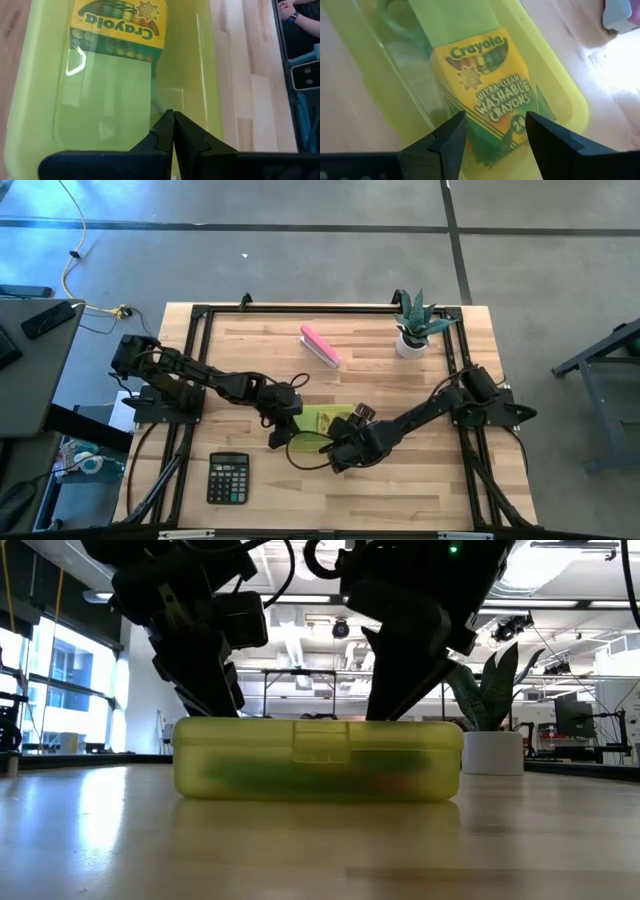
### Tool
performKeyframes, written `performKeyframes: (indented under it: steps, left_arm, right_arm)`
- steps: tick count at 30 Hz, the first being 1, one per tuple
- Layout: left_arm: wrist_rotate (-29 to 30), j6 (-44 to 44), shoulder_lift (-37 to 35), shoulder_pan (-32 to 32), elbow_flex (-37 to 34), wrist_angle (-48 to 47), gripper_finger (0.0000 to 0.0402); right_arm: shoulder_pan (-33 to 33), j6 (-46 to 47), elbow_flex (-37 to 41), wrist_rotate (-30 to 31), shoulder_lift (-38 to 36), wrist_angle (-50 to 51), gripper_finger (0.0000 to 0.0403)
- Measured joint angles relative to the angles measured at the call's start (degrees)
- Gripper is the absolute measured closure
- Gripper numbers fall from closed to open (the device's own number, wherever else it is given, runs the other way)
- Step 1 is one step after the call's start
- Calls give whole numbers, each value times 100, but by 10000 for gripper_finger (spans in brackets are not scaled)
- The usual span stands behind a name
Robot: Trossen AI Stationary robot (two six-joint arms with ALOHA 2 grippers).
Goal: Pack school essentials
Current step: Close the yellow supply box, then return to Home Position
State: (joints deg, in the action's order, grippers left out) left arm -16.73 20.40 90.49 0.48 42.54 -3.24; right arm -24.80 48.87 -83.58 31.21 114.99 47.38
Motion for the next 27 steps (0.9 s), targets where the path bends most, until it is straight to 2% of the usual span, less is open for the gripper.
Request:
performKeyframes:
  steps: [6, 12, 18, 27]
  left_arm:
    - [-91, -50, -514, 75, -22, -212, 401]
    - [-85, -258, -1410, 165, -17, -625, 401]
    - [-91, -667, -2621, 178, -5, -993, 401]
    - [-87, -863, -4801, 187, 0, -1366, 401]
  right_arm:
    - [-76, -243, 18, -9, -383, 206, 206]
    - [-109, -811, 14, 136, -897, 298, 206]
    - [-117, -1640, 7, 396, -1575, 288, 206]
    - [-124, -3119, -3, 357, -2984, -249, 206]
